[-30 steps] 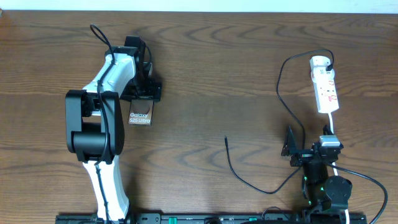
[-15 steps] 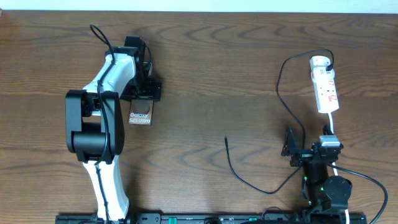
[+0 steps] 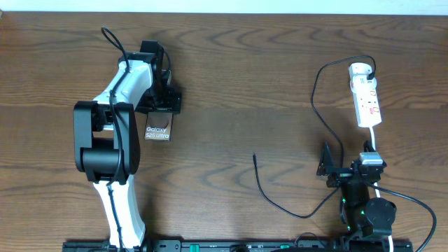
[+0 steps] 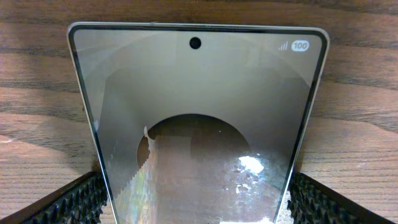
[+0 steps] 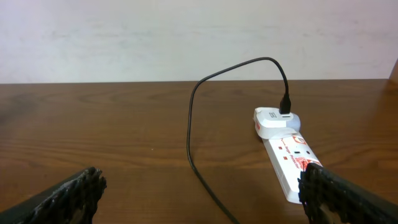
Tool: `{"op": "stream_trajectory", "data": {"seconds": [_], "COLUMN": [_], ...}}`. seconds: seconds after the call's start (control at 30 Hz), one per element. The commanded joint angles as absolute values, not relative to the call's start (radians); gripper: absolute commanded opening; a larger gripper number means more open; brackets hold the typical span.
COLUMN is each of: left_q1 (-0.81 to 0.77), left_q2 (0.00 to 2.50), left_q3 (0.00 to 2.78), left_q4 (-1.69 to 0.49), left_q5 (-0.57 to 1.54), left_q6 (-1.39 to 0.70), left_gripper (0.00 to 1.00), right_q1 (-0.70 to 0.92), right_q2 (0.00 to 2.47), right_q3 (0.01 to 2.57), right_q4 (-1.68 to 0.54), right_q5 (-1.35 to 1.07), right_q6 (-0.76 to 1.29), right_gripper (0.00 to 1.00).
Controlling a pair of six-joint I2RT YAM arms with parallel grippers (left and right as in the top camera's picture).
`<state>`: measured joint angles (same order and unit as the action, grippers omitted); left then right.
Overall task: Plug charger to phone and switch on socket
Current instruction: 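Close the left gripper on the phone's top edge and lift it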
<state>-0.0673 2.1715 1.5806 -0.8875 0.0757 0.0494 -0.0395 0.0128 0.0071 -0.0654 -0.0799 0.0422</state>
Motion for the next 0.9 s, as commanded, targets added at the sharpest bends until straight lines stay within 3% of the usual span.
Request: {"op": "stream_trajectory", "data": {"seconds": [0.0,0.27,0.47,0.87], "left_q1": [-0.063,-0.063,-0.063,-0.063], "left_q2": [2.185,2.185,2.185,2.185], "left_q3": [1.559,1.559,1.559,1.559], "left_q4": [-0.879,-0.88,-0.88,-0.88], "left_q5": [0.076,0.077,0.077,0.077], "left_q6": [0.052,0.052,0.052,0.052], "left_gripper": [0.93,0.91,0.8,0.73], "right_q1": [-0.031,-0.031,-0.031,-0.031], "right_q2": [0.009,0.009,0.009,0.009], "right_q3": [0.006,0.006,0.006,0.006], "right_q4": [-0.07,-0.07,-0.07,-0.07], "right_q5": [-0.077,-0.077,-0.077,-0.077], "right_q6": [0.044,0.044,0.044,0.044], "right_gripper": [0.99,0.99,0.99,0.99]}}
